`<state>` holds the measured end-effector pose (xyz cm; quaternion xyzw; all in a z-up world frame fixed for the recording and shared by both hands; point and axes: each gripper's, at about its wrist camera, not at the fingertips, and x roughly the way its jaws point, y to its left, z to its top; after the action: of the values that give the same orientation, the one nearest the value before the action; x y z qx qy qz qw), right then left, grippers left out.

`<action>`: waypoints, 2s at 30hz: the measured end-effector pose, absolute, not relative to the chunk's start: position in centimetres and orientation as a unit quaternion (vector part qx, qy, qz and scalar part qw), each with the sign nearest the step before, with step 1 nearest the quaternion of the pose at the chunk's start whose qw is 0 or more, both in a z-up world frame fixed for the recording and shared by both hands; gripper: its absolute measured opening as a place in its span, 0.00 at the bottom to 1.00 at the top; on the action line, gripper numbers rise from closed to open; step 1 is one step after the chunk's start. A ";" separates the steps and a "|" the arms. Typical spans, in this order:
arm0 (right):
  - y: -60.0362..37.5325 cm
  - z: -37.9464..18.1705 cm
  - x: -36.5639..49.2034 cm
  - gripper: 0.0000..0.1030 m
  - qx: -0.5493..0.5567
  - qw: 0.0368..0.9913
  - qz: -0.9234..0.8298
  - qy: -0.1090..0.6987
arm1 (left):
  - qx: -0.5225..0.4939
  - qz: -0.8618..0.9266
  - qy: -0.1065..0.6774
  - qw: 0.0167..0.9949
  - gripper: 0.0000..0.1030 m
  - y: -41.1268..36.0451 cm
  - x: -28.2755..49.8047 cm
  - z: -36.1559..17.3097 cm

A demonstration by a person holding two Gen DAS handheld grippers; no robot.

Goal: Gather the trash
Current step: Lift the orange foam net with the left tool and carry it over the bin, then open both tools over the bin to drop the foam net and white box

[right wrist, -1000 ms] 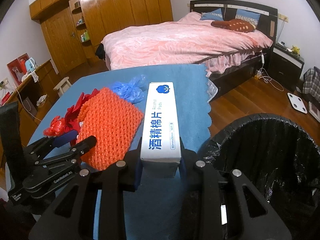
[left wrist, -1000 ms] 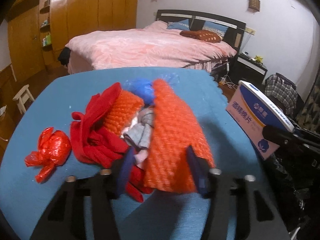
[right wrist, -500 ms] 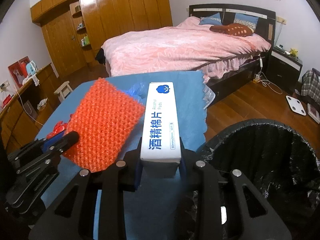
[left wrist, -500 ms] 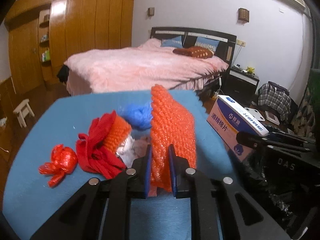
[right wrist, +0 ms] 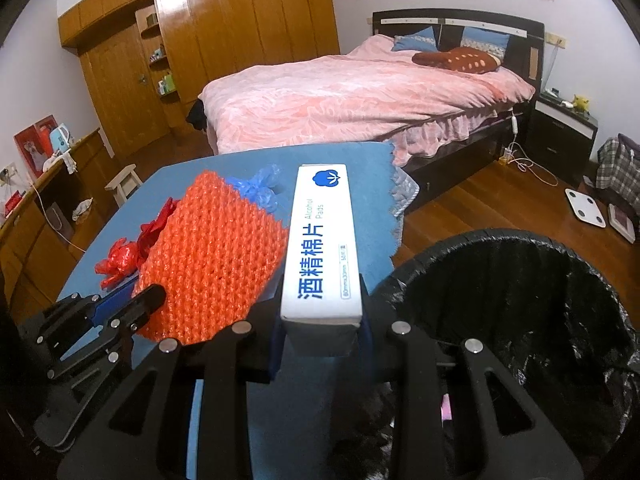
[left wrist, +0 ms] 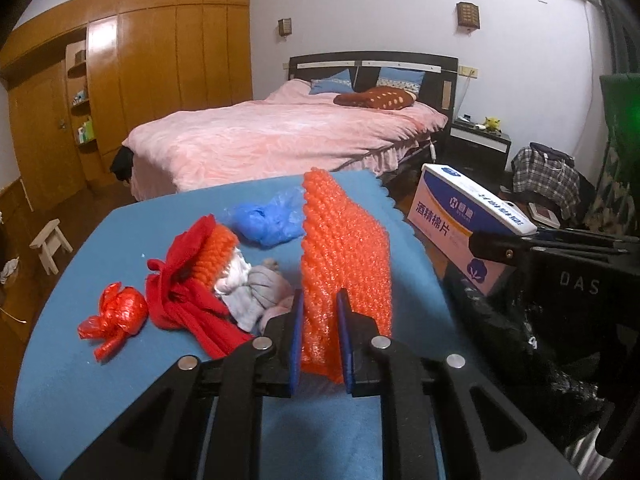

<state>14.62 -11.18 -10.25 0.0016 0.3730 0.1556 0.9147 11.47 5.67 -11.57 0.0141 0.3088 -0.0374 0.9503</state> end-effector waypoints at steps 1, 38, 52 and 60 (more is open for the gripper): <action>-11.4 -10.2 14.5 0.28 0.003 0.915 0.154 0.373 | 0.013 -0.040 0.308 0.950 0.15 5.4 11.3 -11.5; -27.9 -5.9 7.7 0.29 0.065 0.950 0.005 0.306 | 0.053 -0.157 0.274 0.947 0.15 -8.7 11.9 -7.0; -30.7 -8.2 6.5 0.55 0.072 0.945 -0.033 0.317 | 0.045 -0.181 0.296 0.937 0.52 -10.4 12.7 -7.7; -29.3 -7.4 6.5 0.90 0.065 0.950 -0.024 0.304 | 0.036 -0.154 0.282 0.946 0.89 -7.2 11.9 -6.7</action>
<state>6.47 -29.35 -7.45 0.0647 0.3041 -0.0245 0.9501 11.88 -7.25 -6.73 0.0355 0.2823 -0.1537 0.9463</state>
